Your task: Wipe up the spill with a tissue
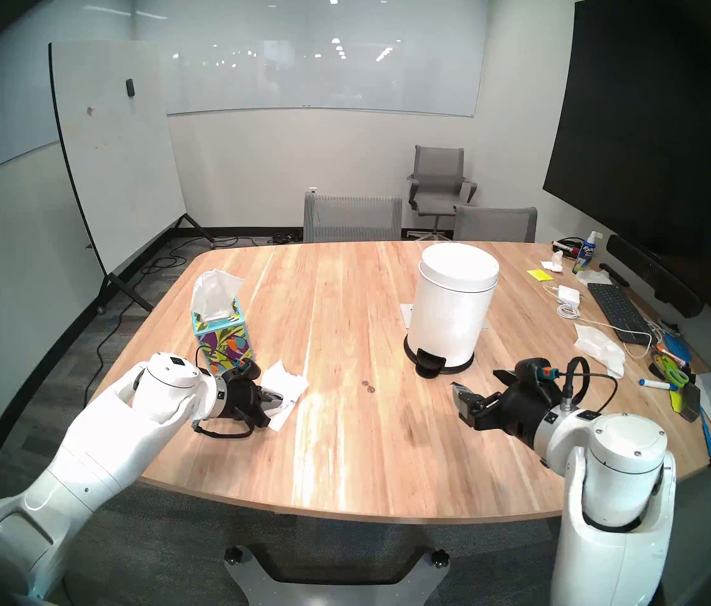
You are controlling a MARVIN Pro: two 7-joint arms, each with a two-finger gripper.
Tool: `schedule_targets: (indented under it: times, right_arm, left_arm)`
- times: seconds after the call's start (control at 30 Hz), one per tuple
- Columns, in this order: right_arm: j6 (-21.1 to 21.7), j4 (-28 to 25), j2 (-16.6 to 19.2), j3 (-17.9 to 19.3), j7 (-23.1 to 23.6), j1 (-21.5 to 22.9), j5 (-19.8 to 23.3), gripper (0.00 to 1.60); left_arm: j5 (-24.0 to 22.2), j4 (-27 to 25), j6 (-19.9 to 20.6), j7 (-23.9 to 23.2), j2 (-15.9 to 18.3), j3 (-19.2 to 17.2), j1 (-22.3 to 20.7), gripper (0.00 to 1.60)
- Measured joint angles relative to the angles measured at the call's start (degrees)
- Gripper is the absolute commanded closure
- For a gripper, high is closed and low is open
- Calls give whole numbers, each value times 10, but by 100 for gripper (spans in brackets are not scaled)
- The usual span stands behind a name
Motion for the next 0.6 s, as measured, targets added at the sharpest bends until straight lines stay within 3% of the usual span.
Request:
schedule_targets:
  times: [0.6]
  right_arm:
    - [0, 0, 0, 0, 0, 0, 0, 0]
  left_arm:
    - [-14, 64, 23, 36, -73, 32, -57, 160]
